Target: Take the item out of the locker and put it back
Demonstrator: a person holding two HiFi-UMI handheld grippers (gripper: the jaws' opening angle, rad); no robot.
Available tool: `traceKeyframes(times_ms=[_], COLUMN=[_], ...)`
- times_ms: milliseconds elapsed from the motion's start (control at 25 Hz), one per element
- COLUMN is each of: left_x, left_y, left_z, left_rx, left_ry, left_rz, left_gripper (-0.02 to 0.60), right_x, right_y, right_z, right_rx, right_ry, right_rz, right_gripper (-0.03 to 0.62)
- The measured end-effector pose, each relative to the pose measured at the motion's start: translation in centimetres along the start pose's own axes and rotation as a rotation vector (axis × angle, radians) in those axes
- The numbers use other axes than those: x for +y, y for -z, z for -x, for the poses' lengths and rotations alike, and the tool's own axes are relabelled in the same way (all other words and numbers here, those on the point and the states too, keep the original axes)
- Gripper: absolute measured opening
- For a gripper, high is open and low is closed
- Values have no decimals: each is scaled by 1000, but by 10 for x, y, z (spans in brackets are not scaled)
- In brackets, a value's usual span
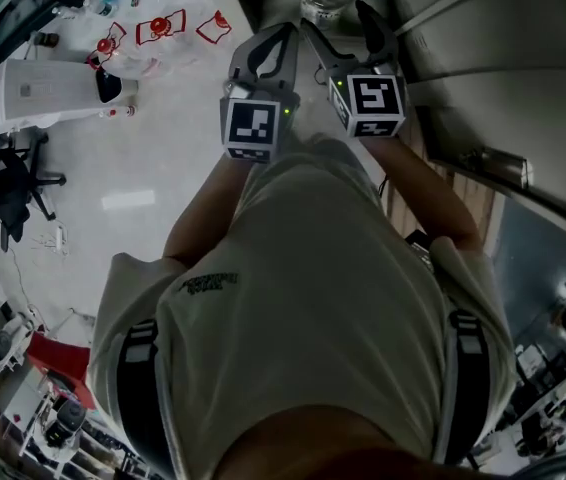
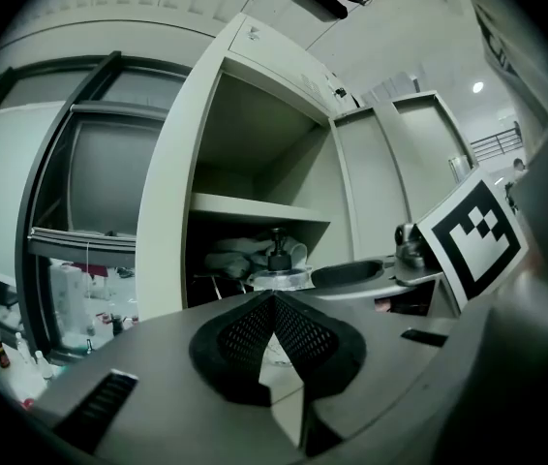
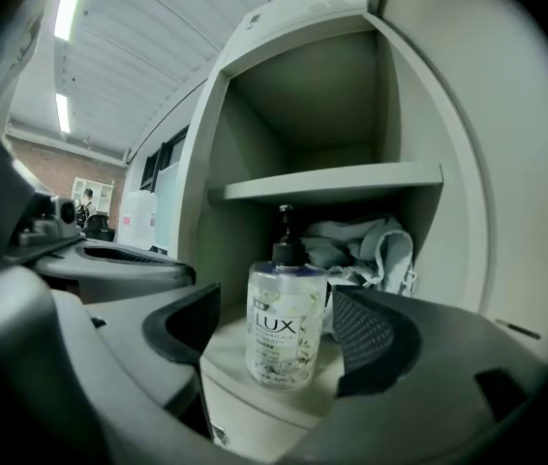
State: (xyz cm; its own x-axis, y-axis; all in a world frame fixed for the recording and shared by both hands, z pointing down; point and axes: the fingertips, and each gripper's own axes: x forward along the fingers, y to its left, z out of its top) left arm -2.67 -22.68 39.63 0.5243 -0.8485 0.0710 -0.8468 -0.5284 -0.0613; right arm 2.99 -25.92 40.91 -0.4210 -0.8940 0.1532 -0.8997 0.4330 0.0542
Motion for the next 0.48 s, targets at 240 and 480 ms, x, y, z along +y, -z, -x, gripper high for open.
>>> traceKeyframes(times_ms=[240,480], left_x=[6,12], left_y=[16,33], left_z=[-8,-13], left_rx=[6,4], left_ry=[-6,-4], left_rz=[10,5], left_gripper=[15,15], right_x=[-7,-4], right_y=[19,35], right_z=[-19,-33], right_rx=[15,19], right_ry=[13,12], right_rz=[4,0], right_gripper=[370,405])
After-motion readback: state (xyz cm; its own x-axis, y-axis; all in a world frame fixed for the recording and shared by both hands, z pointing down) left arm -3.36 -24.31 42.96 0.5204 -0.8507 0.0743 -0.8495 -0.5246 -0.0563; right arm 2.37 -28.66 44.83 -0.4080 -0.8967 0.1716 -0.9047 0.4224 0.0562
